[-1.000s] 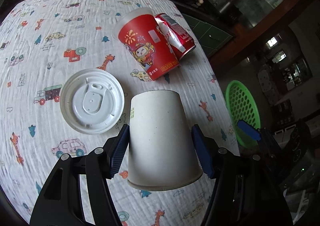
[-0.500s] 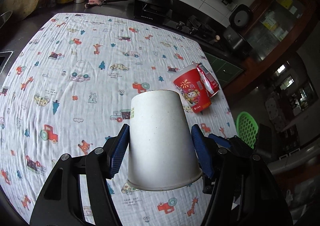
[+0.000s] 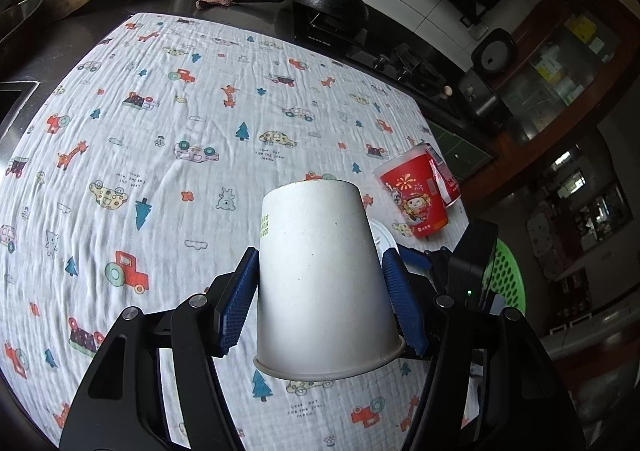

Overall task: Collect trash
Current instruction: 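Grasp the white plastic lid with the right tool while the left tool holds the cup, then drop the white cup and lid into the basket with both tools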

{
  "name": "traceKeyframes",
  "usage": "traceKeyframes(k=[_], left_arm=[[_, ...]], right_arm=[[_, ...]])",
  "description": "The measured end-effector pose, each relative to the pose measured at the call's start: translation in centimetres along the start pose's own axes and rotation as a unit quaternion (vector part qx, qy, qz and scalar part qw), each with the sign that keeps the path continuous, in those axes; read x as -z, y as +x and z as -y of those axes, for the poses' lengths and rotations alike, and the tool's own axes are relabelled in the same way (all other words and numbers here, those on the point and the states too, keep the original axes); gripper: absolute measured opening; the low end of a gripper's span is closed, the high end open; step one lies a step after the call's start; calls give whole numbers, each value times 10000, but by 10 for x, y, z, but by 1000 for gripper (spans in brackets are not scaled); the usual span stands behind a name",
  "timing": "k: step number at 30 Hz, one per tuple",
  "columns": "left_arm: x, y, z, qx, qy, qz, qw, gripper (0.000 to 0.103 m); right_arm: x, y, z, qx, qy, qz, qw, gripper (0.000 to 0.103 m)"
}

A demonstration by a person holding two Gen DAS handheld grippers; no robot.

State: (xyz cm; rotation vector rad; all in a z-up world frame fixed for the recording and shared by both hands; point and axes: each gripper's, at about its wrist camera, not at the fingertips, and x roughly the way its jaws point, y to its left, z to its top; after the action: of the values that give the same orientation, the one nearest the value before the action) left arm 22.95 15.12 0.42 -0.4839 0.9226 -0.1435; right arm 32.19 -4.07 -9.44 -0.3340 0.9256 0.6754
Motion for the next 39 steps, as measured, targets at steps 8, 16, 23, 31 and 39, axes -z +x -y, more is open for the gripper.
traceKeyframes(k=[8, 16, 23, 31, 39], left_arm=[[2, 4, 6, 29, 37, -38, 10000, 62], [6, 3, 31, 116, 189, -52, 9997, 62], [16, 10, 76, 370, 485, -148, 9980, 62], [28, 39, 154, 793, 968, -431, 9912, 62], [46, 92, 245, 1225, 1509, -838, 9774, 62]], right_arm=[[-2, -3, -9, 53, 21, 98, 9999, 88], [21, -49, 2, 33, 122, 451, 9989, 88], [56, -112, 39, 293, 510, 815, 9949, 88], [122, -173, 122, 1085, 1227, 950, 9819, 88], [200, -211, 208, 1843, 2078, 815, 9572, 88]])
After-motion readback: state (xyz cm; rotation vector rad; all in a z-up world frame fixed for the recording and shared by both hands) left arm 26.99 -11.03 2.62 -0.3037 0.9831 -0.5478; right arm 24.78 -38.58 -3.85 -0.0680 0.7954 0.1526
